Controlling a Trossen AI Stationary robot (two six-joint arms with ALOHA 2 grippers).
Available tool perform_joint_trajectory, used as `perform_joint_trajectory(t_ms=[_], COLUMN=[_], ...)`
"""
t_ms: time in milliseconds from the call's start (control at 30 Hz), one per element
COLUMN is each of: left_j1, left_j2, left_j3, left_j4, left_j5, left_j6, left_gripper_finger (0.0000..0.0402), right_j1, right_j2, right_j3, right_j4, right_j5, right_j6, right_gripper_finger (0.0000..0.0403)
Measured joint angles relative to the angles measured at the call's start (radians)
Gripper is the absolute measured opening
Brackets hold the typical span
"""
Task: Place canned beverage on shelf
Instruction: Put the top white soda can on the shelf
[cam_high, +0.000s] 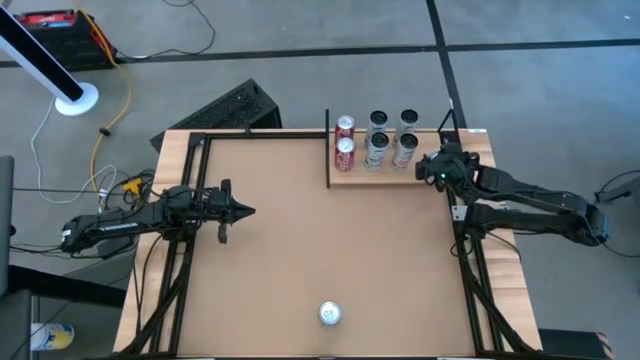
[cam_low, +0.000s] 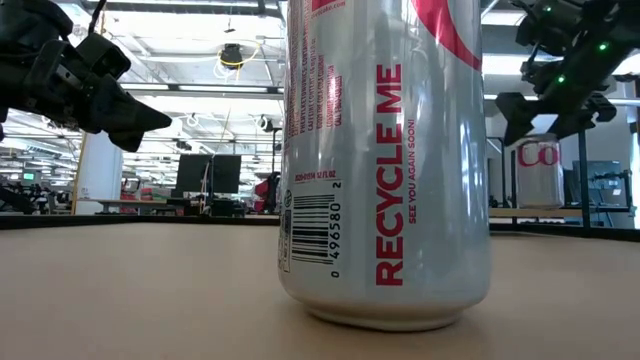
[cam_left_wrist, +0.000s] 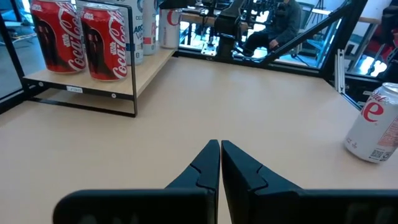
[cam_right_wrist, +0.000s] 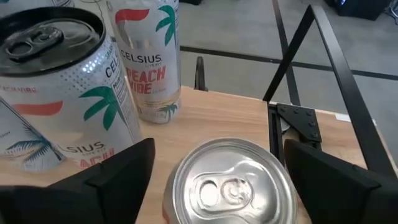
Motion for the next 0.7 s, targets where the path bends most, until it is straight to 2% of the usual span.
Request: perform_joint_trajectory(t_ms=[267, 400, 700], left_j1=[0.000, 0.000, 0.000], left_j2=[0.000, 0.000, 0.000], left_j3=[0.000, 0.000, 0.000], left_j4=[0.001, 0.001, 0.004], left_j5=[0.027, 0.027, 0.043], left_j6=[0.000, 0.000, -0.001], left_gripper_finger=[0.0000, 0.0000, 0.0000], right_j1=[0.000, 0.000, 0.038], right_j2=[-0.001, -0.002, -0.002], right_j3=[0.000, 0.012, 0.145], right_j4=[0.025, 0.077, 0.069], right_j5=[0.013, 0.021, 0.019], right_j6=[-0.036, -0.078, -0.109], right_gripper_finger=[0.0313, 0.0305, 0.0305])
